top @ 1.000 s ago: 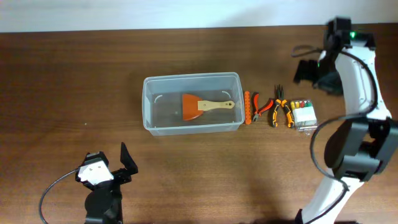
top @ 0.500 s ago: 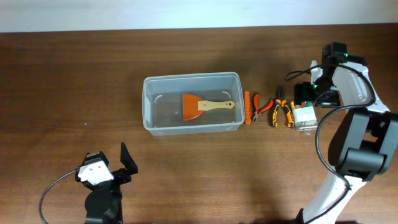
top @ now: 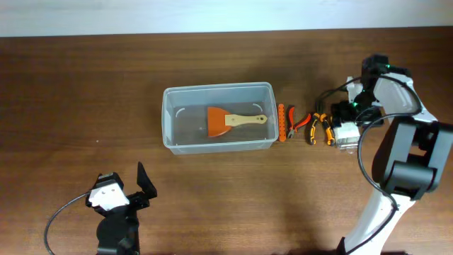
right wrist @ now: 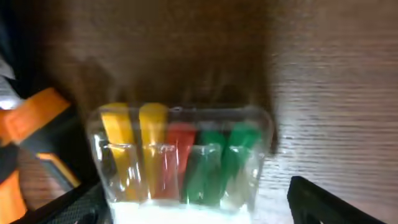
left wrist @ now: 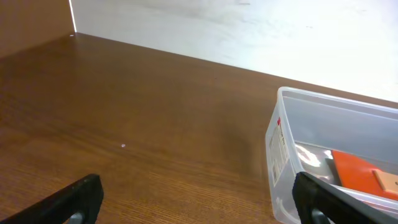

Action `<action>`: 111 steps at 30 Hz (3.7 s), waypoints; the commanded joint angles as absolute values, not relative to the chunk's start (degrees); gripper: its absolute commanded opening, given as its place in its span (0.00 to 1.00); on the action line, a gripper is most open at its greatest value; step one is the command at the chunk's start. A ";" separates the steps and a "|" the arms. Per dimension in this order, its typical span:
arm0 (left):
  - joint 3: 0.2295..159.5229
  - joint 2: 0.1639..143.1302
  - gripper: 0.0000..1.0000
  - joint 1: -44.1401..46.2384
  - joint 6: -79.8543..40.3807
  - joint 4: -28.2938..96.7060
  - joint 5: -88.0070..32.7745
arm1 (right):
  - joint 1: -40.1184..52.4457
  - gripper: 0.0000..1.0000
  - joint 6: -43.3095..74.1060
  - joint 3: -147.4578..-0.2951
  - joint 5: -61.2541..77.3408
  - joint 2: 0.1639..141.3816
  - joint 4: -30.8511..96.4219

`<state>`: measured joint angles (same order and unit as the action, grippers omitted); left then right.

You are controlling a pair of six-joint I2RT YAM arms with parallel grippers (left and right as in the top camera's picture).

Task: Pack container
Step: 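Move the right gripper to the bit case and grasp it, then lower the bit case into the container and release it, then grasp the orange-black pliers with the right gripper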

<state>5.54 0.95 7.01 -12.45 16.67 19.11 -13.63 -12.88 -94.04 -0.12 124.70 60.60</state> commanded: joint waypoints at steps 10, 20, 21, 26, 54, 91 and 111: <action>5.34 0.69 0.99 7.25 -11.94 16.71 19.33 | -13.91 0.58 -14.09 -91.33 -0.21 128.33 60.51; 5.32 0.69 0.99 7.25 -11.94 16.71 19.31 | -13.89 0.45 -11.35 -97.95 6.15 127.11 66.37; 5.32 0.69 0.99 7.25 -11.94 16.71 19.33 | -13.85 0.44 -11.40 -101.19 8.78 126.37 68.58; 5.32 0.69 0.99 7.25 -11.94 16.71 19.33 | -12.32 0.41 -11.14 -113.49 15.14 123.04 76.69; 5.32 0.69 0.99 7.25 -11.94 16.71 19.33 | 39.35 0.04 -44.99 -125.03 9.82 129.80 61.98; 5.32 0.69 0.99 7.25 -11.94 16.71 19.31 | 9.45 0.98 2.57 -139.06 2.17 119.17 80.23; 5.32 0.69 0.99 7.25 -11.94 16.71 19.31 | -6.94 0.75 6.31 -97.23 3.18 123.28 60.40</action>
